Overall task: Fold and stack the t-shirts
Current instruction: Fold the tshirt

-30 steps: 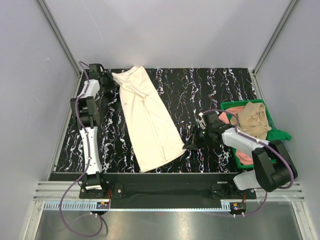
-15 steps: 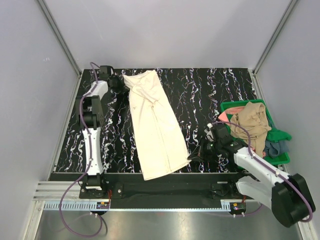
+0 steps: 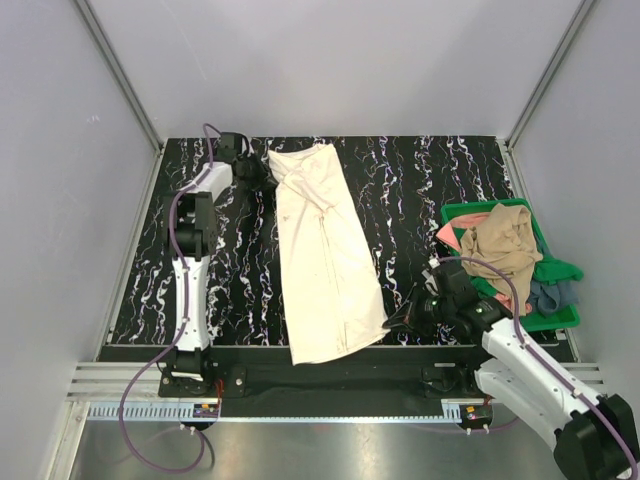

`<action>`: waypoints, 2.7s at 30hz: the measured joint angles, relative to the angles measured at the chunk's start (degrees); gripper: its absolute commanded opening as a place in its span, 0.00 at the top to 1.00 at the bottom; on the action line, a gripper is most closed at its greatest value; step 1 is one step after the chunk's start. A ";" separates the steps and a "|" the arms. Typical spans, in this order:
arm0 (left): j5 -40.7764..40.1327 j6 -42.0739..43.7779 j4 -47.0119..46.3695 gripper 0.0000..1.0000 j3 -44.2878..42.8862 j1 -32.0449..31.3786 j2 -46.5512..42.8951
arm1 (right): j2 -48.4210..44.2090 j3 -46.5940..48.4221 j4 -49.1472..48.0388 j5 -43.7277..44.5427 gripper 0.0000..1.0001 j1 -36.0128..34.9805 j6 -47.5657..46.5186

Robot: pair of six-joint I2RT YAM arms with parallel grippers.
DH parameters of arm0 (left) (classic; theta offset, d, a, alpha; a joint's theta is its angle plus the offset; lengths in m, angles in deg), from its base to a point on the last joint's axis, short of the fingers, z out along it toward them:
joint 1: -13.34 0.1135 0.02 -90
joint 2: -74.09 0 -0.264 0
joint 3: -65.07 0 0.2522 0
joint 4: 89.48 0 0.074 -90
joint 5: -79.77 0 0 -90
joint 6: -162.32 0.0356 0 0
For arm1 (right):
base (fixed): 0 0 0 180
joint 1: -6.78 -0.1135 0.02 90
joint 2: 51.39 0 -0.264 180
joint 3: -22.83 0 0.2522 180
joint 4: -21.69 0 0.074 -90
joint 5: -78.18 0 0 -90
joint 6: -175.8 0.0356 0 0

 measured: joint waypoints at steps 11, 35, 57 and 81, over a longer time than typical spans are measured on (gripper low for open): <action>1.46 -1.42 0.85 1.00 -6.47 -0.13 4.02 | -9.42 -4.39 0.61 2.64 0.90 -1.88 10.10; -7.48 3.52 3.48 0.54 23.56 -2.38 -23.12 | 48.61 52.35 5.66 17.46 0.55 2.67 -22.60; -2.62 3.50 2.91 0.52 -2.01 -0.94 -0.70 | 117.02 129.35 2.10 1.29 0.51 12.28 -34.23; 0.92 0.33 0.31 1.00 -5.90 -0.44 3.61 | 121.42 129.09 -12.00 -0.44 1.00 13.25 -22.27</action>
